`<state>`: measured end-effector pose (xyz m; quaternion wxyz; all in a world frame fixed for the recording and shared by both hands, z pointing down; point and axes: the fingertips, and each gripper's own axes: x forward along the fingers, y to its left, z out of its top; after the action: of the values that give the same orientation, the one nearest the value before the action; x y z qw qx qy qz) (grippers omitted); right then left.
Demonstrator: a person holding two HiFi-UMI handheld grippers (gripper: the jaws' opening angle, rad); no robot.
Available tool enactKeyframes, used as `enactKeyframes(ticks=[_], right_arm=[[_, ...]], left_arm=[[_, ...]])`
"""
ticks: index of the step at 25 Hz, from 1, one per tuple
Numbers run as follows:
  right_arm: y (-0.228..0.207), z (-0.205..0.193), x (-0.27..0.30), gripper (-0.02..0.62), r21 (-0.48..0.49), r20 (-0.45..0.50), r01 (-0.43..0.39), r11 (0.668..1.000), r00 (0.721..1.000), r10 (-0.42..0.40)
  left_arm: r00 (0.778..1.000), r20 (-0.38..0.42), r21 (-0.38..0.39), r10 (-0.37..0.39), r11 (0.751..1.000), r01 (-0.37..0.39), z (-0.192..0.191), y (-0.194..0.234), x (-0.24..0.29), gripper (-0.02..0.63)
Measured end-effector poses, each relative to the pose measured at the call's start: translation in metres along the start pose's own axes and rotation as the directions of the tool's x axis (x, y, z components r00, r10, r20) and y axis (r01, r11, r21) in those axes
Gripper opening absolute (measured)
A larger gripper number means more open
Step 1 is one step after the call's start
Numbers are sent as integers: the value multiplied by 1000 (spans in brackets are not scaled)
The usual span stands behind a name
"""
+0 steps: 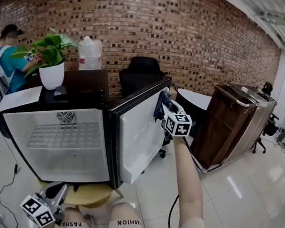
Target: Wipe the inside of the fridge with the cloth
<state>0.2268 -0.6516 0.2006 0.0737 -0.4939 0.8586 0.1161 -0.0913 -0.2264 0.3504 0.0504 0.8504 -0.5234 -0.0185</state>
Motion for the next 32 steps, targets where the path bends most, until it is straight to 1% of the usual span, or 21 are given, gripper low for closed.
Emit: enactKeyframes(ticks=[2,3,4,5,6,8,9,10,12,14,16,18,20,21,23,24,26,29,30,31,32], right_arm=[[4,8,-7,114,-23,14,19,1000,1000,-18],[13,17,-19,112,-8,46,10,1000,999,-10],[28,28,-37,112,13,99,-30,999,995,29],[50,42,-60,112,22,172,-104,994,980,98],[80,57,-87,112,0,256,-194,981,948,187],[146,82,-136,112,-108,379,-332,937,858,347],[176,88,-153,112,-165,394,-360,918,829,396],[200,91,-162,112,-218,394,-368,904,814,426],[226,90,-162,112,-286,392,-355,890,805,446],[221,79,-154,114,-258,399,-368,893,802,446],[194,64,-146,114,-216,397,-366,905,814,424],[154,50,-130,112,-183,384,-292,939,858,342],[105,30,-101,112,-109,346,-216,970,907,240],[81,16,-83,116,-48,309,-190,980,931,196],[38,-20,-42,112,63,188,-125,990,976,112],[23,-36,-26,112,96,137,-92,991,987,78],[8,-51,-13,110,125,100,-63,990,994,51],[15,-41,-33,109,96,103,-30,995,994,20],[26,-29,-49,110,103,134,-53,993,990,39],[46,-14,-70,110,108,184,-110,988,979,89],[74,4,-93,110,90,242,-192,977,956,165]], left_arm=[[1000,-4,2,8,1000,-8,0,3,1,4],[1000,-7,1,7,1000,-7,-1,3,3,4],[1000,-13,-2,4,1000,-4,-3,2,4,4],[1000,-19,-5,1,1000,-1,-6,2,6,4],[1000,-26,-7,-2,1000,2,-9,1,8,4],[999,-36,-13,-6,1000,5,-13,0,12,4],[999,-39,-17,-7,1000,6,-15,0,14,4],[999,-40,-20,-9,1000,8,-16,0,16,4],[999,-39,-25,-17,1000,16,-15,-2,18,4],[999,-30,-39,-38,999,37,-12,-6,17,4],[998,-24,-51,-52,997,51,-12,-9,12,4],[999,-23,-50,-45,998,43,-11,-7,6,4],[999,-13,-63,-31,998,30,-10,-3,1,4],[1000,-8,-74,-24,997,24,-11,0,-2,4],[1000,-6,-92,-12,996,12,-14,5,-4,4],[1000,-8,-99,-10,995,9,-16,6,-4,4],[1000,-13,-109,-10,994,8,-19,7,-4,4],[1000,-19,-107,-4,994,2,-21,8,-1,4],[1000,-23,-105,-2,994,-1,-21,9,0,4],[1000,-26,-104,0,995,-2,-22,9,1,4],[1000,-31,-103,0,995,-3,-23,9,2,3]])
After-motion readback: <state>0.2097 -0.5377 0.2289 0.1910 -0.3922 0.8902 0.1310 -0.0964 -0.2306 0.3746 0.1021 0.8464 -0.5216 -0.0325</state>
